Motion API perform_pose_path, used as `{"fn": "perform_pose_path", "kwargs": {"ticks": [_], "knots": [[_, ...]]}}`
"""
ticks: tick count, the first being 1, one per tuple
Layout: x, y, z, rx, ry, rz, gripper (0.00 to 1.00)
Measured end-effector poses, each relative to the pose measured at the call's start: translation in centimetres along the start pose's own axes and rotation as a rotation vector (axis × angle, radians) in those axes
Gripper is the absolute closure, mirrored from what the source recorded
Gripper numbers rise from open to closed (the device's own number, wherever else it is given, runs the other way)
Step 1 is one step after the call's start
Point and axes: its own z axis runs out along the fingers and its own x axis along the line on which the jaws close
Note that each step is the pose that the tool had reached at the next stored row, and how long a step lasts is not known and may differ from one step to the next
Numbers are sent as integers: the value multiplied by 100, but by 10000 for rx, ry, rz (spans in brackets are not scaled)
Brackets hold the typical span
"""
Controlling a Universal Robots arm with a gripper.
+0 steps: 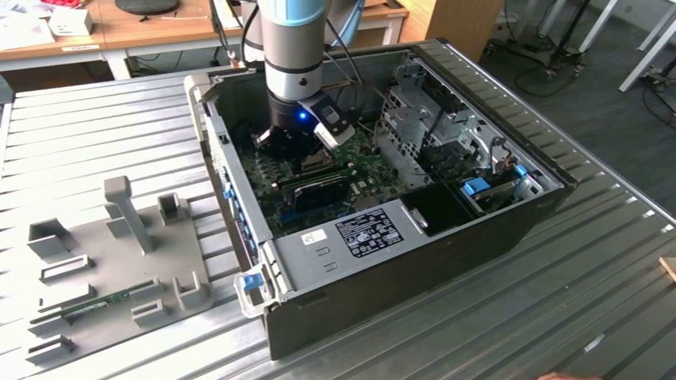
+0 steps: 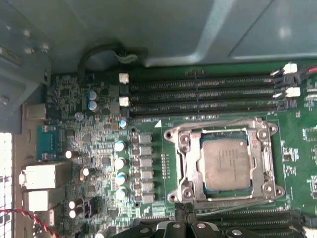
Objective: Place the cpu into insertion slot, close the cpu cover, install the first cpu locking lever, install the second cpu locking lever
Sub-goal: 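Install the second cpu locking lever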
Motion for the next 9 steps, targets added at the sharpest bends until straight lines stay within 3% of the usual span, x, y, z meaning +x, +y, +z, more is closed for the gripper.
{"fn": "perform_pose_path", "kwargs": {"ticks": [9], "knots": [[5,-18,10,-17,0,3,90]]}}
